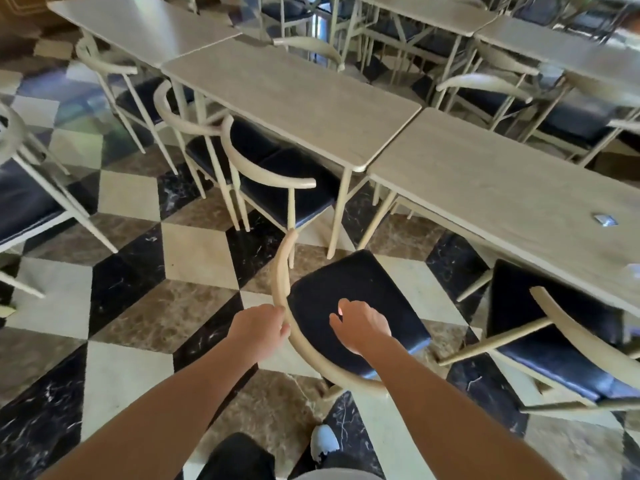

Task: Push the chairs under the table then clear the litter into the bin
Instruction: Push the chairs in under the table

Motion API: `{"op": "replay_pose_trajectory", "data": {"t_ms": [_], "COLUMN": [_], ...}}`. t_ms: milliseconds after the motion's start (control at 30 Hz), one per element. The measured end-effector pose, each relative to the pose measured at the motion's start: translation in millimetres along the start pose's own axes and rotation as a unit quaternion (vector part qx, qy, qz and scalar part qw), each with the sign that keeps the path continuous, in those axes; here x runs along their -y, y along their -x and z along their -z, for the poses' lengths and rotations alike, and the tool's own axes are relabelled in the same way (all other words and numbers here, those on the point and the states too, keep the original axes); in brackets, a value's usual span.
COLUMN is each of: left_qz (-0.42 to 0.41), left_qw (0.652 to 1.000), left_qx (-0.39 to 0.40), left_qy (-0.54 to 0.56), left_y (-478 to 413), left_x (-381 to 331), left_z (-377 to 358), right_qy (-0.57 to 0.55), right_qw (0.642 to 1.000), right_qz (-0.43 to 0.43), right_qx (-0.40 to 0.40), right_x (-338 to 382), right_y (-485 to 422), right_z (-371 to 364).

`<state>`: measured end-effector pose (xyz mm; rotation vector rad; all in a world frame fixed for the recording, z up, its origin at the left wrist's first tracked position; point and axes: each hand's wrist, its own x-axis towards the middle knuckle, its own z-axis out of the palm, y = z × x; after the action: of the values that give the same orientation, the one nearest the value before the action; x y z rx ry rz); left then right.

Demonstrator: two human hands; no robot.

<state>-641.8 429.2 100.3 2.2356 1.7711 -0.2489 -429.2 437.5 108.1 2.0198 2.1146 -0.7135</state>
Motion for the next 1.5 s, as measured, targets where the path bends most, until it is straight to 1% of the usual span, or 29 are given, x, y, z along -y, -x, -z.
{"op": "replay_pose_trajectory", "data": {"t_ms": [167,233,367,433,500,600,700,833,900,1033,1200,1267,1367,1433,1500], "left_qz": [-0.087,-0.163,-0.198,-0.232,-0.245,-0.256,-0.277,-0.305,-0.319,-0.367,-0.444,-0.463,-0.47,-0.478,-0.494], "left_qw": [0.996,0.985,0.98,0.971,0.965,0.96,0.953,0.945,0.942,0.929,0.885,0.873,0.87,0.865,0.856], "left_qx": [0.021,0.048,0.032,0.058,0.086,0.1,0.106,0.098,0.079,-0.012,-0.104,-0.113,-0.109,-0.118,-0.137], "left_qy": [-0.004,-0.017,0.007,-0.012,-0.029,-0.049,-0.067,-0.072,-0.066,-0.037,-0.093,-0.102,-0.101,-0.095,-0.07], "left_y": [-36,-56,-61,-72,-74,-71,-67,-64,-65,-83,-121,-132,-145,-158,-170], "left_x": [20,47,64,91,108,121,120,109,100,86,81,84,88,89,90], "left_z": [-4,-1,-5,-10,-12,-15,-19,-26,-34,-56,-90,-103,-121,-130,-139], "right_qy": [-0.04,-0.077,-0.096,-0.109,-0.12,-0.108,-0.146,-0.148,-0.14,-0.11,-0.052,-0.026,-0.032,-0.03,-0.024], "right_qw": [0.994,0.98,0.967,0.955,0.943,0.942,0.925,0.926,0.93,0.937,0.94,0.939,0.941,0.934,0.921], "right_qz": [-0.099,-0.185,-0.236,-0.276,-0.309,-0.318,-0.351,-0.343,-0.332,-0.314,-0.264,-0.252,-0.25,-0.247,-0.234], "right_qx": [-0.001,-0.007,0.005,0.017,0.013,0.005,-0.021,-0.049,-0.063,-0.108,-0.212,-0.231,-0.228,-0.257,-0.311], "right_x": [10,38,55,81,97,116,123,120,114,99,82,74,62,55,49], "right_y": [-8,-7,3,9,19,34,45,52,51,40,18,7,-8,-17,-23], "right_z": [-14,-27,-43,-51,-62,-71,-79,-92,-104,-133,-177,-193,-216,-227,-236]}}
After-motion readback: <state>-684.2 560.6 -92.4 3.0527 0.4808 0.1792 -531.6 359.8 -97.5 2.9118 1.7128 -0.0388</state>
